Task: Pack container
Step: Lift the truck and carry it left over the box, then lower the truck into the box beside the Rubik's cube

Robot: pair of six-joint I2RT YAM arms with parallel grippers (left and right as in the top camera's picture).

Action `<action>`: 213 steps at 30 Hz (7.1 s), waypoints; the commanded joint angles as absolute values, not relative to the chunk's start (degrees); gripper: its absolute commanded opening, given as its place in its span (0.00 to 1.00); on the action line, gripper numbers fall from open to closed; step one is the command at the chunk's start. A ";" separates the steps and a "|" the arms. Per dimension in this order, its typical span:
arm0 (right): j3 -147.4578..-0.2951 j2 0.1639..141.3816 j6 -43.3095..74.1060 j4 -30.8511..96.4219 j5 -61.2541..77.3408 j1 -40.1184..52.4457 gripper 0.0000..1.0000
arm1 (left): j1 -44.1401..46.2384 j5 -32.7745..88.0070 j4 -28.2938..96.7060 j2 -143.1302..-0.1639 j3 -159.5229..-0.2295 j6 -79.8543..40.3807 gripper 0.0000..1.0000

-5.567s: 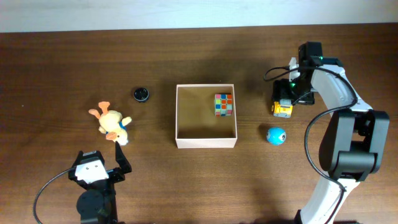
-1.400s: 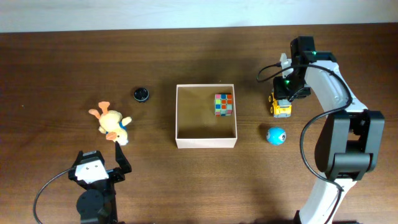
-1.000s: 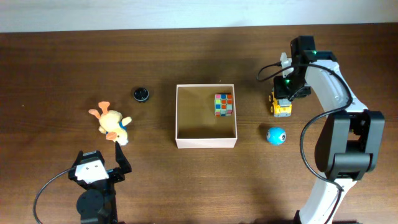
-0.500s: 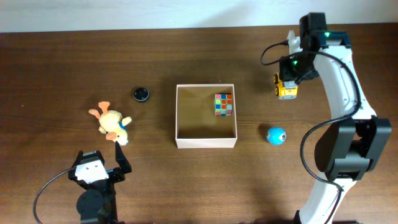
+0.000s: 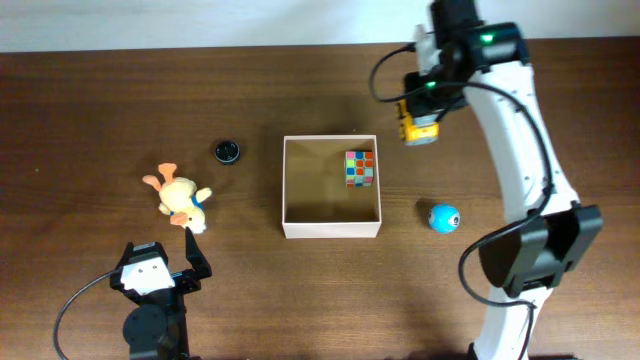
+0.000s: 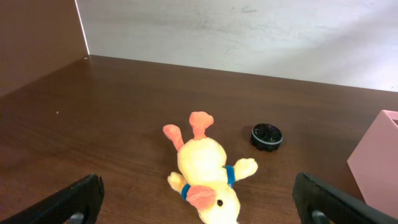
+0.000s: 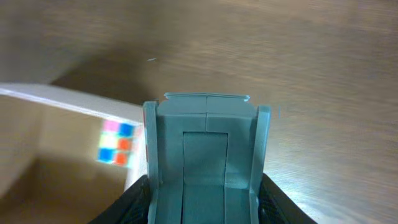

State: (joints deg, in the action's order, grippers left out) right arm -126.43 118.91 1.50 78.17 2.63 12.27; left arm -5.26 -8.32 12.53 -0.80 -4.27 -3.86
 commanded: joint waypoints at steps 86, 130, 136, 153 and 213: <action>-126.96 132.42 34.20 70.46 -3.84 36.71 0.46 | -5.04 -7.70 12.25 -0.62 -3.88 -2.94 0.99; -126.58 130.76 30.26 82.15 1.74 42.17 0.04 | -5.04 -7.73 12.25 -0.62 -3.88 -2.94 0.99; -124.77 130.78 30.26 81.21 0.86 43.11 0.04 | -5.04 -7.70 12.25 -0.62 -3.88 -2.96 0.99; -119.31 130.78 30.24 76.40 -2.68 42.94 0.04 | -5.04 -7.73 12.25 -0.67 -3.88 -2.94 0.99; -121.91 126.28 25.52 69.21 -8.67 39.05 0.04 | -5.04 -7.73 12.25 -0.67 -3.88 -2.94 0.99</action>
